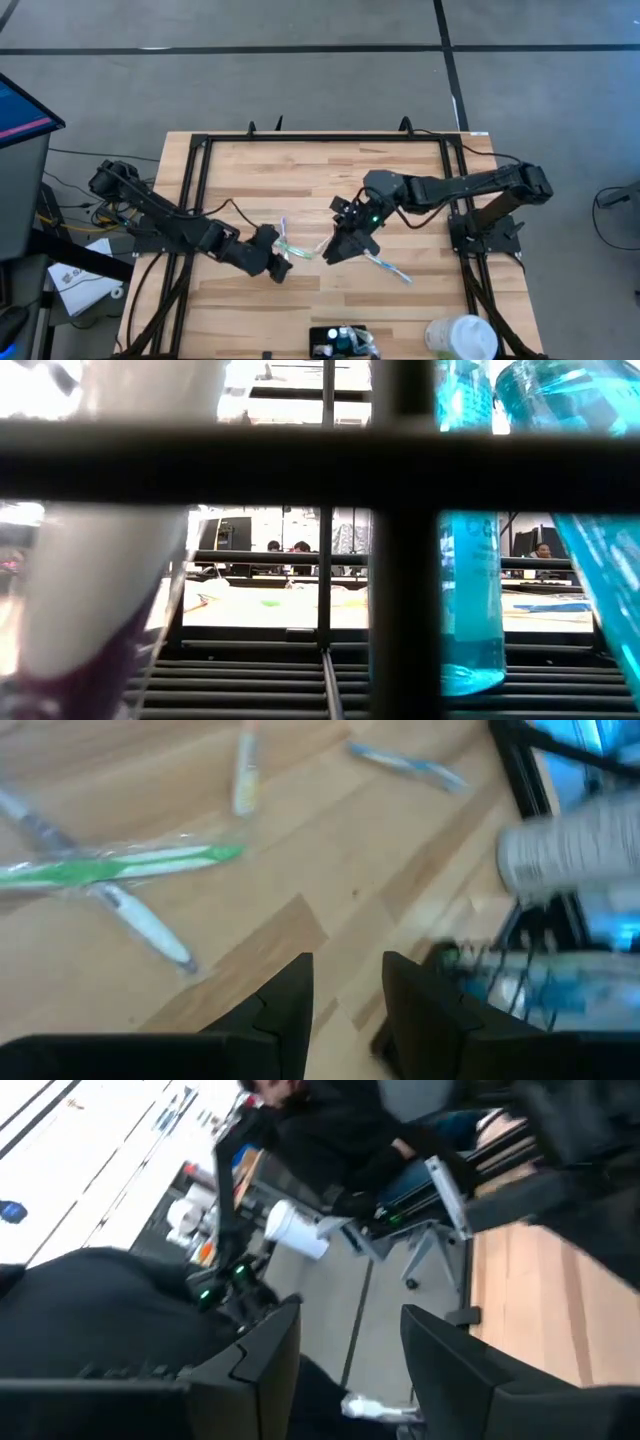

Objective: Pick & Place toothbrushing station
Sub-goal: Put the orange toothbrush into the black mesh organizer

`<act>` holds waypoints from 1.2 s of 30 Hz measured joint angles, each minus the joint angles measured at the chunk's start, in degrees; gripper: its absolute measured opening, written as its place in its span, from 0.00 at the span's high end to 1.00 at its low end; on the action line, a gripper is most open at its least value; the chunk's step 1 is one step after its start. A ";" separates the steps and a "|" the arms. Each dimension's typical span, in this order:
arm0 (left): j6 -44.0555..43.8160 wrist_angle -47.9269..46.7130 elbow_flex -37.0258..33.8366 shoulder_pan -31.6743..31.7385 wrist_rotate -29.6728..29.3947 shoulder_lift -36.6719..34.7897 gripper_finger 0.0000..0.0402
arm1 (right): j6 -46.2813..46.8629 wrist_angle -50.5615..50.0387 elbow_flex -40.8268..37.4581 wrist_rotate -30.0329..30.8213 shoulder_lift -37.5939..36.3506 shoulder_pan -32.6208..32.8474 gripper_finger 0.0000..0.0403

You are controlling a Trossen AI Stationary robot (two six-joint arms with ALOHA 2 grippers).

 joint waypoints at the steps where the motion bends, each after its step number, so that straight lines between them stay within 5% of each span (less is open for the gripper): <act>1: -1.93 0.18 -0.38 0.85 0.31 0.00 0.71 | -0.28 0.08 0.01 -1.63 0.00 -0.38 0.59; 13: -6.41 2.38 -1.71 9.76 5.46 0.00 0.71 | -1.33 -1.85 0.02 -24.84 -0.02 -4.01 0.59; 23: -4.59 3.67 -1.71 13.05 5.09 0.00 0.71 | -16.70 -11.58 0.01 -16.41 -0.60 0.34 0.57; 36: -5.42 3.91 -1.71 13.05 4.99 0.00 0.71 | -31.95 -22.43 0.04 -5.15 -8.22 -1.65 0.61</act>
